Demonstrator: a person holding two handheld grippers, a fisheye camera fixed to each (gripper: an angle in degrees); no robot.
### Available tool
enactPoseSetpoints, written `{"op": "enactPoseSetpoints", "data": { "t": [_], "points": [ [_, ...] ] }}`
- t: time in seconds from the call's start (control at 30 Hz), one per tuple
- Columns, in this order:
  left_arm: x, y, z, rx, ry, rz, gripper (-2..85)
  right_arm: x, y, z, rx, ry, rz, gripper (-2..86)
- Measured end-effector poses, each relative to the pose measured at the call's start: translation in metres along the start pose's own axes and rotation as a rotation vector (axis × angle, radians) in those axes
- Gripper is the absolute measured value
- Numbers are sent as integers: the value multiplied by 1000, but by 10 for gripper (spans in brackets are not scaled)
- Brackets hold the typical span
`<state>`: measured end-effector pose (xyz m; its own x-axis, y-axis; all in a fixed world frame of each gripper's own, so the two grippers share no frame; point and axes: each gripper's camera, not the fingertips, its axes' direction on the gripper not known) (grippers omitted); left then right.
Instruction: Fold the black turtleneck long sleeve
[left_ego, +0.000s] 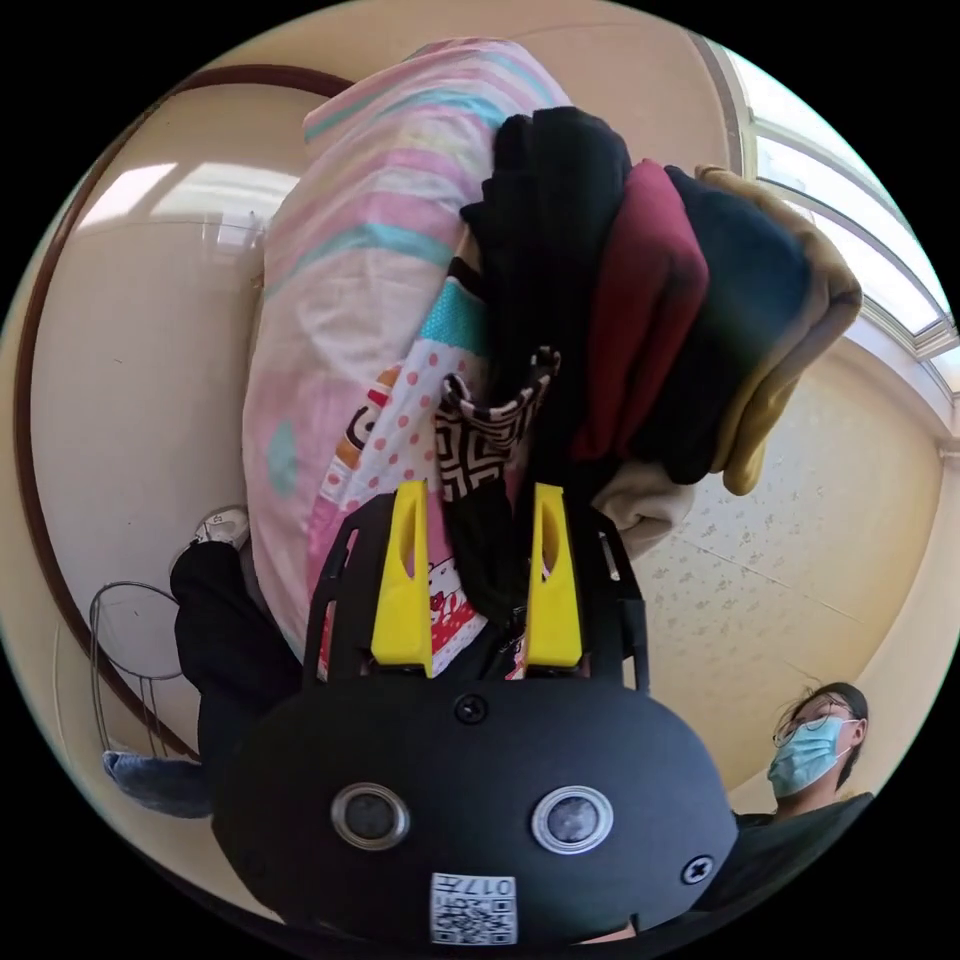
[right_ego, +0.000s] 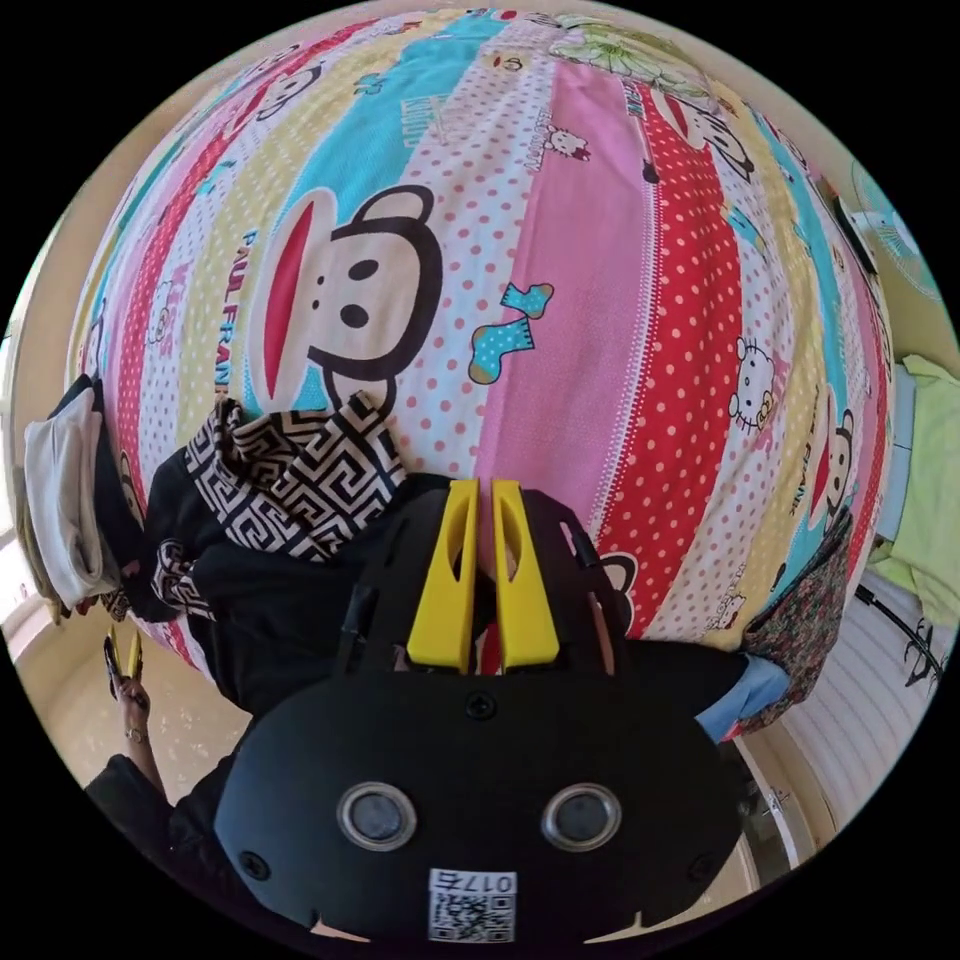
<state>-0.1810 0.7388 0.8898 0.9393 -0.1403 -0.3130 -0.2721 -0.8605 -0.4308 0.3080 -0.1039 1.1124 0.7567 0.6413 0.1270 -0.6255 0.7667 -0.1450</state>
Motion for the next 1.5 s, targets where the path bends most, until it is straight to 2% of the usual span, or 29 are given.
{"op": "enactPoseSetpoints", "data": {
  "t": [0.1,0.23,0.33,0.4,0.57,0.73,0.87,1.0,1.1,1.17,1.27,1.4,1.47,1.5],
  "points": [
    [-14,-16,-1,66,-3,-32,163,-39,28,-7,29,-29,-136,20],
    [-18,-37,17,56,-3,-1,165,-72,69,10,-24,5,-234,16],
    [-11,-41,25,92,-20,34,136,-74,102,21,-51,-63,-188,12],
    [-2,-40,21,135,32,97,53,-65,126,25,-43,-161,-114,10],
    [12,-32,6,121,87,137,40,-69,172,18,30,-247,-88,18],
    [68,20,-21,70,142,277,40,-149,225,-23,156,-442,-412,81],
    [117,78,-30,30,167,406,42,-261,278,-72,299,-622,-758,123],
    [145,128,-16,-38,254,499,48,-364,311,-103,511,-518,-948,127],
    [157,157,-16,-60,264,595,67,-402,298,-114,505,-524,-1013,72],
    [159,168,-35,-2,267,690,71,-388,282,-133,500,-632,-1031,45],
    [147,184,-64,95,165,790,71,-308,259,-157,591,-834,-978,36],
    [97,198,-43,-2,53,772,81,-138,227,-135,680,-1072,-753,33],
    [69,205,-16,-82,0,767,83,-67,224,-107,719,-1028,-642,35],
    [49,208,6,-143,-42,764,89,-24,226,-82,721,-917,-527,38]
  ]
}}
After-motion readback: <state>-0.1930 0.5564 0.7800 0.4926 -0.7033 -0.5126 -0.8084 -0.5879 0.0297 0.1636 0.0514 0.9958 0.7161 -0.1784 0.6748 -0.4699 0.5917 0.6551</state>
